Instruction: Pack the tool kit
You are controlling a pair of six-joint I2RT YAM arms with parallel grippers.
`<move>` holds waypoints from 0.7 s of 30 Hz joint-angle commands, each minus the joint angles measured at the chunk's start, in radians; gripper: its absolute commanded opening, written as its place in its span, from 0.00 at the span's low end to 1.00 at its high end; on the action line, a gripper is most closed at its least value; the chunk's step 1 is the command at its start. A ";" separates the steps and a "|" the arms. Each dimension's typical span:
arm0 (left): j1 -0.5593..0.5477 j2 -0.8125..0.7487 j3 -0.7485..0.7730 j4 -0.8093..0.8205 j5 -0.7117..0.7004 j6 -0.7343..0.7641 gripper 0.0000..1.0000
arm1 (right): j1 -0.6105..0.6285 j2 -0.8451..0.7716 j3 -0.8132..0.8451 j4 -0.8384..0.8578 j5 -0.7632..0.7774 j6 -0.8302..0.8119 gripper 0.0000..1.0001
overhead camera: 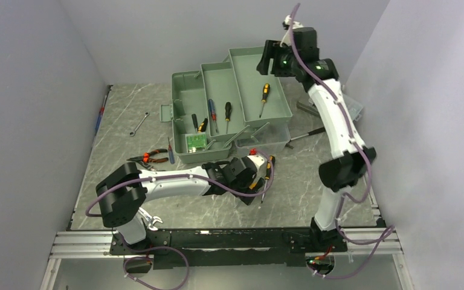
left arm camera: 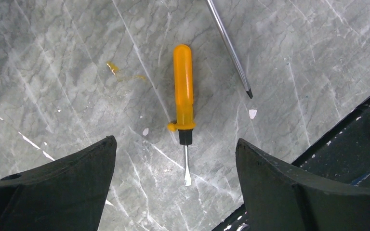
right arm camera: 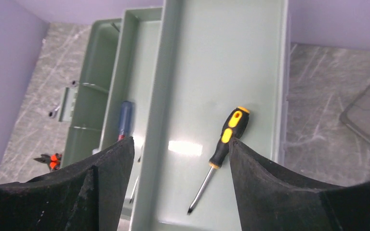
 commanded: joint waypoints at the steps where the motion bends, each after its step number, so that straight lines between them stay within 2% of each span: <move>1: -0.006 0.035 0.058 0.003 0.020 0.008 0.93 | -0.006 -0.247 -0.137 0.110 0.042 0.001 0.74; 5: -0.007 0.077 0.081 0.012 0.024 0.013 0.91 | -0.007 -0.429 -0.338 0.219 0.073 0.021 0.74; 11: -0.007 0.144 0.112 0.033 0.041 0.007 0.76 | -0.007 -0.680 -0.621 0.371 0.121 0.063 0.75; 15: -0.006 0.196 0.133 0.031 0.042 -0.001 0.69 | -0.007 -0.767 -0.705 0.403 0.116 0.075 0.75; 21: -0.006 0.250 0.150 0.031 0.014 -0.002 0.47 | -0.006 -0.789 -0.726 0.385 0.114 0.058 0.75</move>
